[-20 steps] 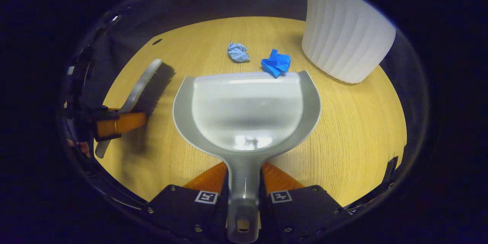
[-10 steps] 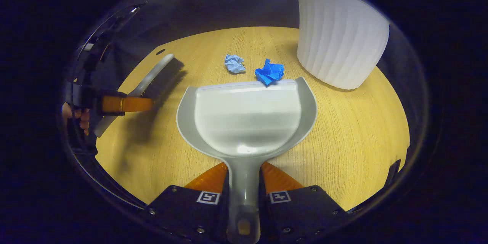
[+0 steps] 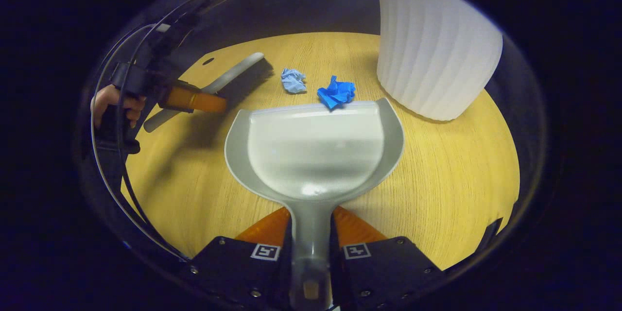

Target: Pick up the small broom and dustpan from the desktop, sweep the trash into the dustpan with the broom, and then empty the trash into the garbage bin.

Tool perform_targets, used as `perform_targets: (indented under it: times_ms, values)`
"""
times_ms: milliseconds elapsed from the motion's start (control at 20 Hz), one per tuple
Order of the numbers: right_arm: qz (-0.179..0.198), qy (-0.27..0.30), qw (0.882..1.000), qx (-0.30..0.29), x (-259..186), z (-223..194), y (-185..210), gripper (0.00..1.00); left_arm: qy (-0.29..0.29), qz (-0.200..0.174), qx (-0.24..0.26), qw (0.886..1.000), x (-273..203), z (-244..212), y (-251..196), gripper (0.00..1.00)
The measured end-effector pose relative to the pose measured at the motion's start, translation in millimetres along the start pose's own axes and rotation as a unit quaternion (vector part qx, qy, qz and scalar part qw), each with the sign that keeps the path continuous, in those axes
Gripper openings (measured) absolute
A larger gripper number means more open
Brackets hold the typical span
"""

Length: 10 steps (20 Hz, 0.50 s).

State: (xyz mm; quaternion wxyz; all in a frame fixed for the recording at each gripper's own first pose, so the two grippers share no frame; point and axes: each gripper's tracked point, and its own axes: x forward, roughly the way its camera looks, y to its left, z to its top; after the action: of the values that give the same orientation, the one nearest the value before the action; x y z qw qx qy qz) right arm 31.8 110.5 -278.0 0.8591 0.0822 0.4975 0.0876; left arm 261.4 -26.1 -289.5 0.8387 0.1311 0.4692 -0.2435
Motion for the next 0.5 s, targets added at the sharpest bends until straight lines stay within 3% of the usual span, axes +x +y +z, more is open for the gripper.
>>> perform_targets:
  times_ms: [250, 500]
  values:
    - [0.016, 0.016, 0.999, -0.024, 0.7, 3.6, -16.0, 0.33, 0.004, -0.021, 0.063, 0.998, 16.6, 24.2, -4.2, 0.34]
    - [0.026, 0.028, 0.998, -0.043, -2.5, 6.7, -23.7, 0.33, -0.003, -0.062, 0.127, 0.99, 21.1, 43.8, -36.8, 0.34]
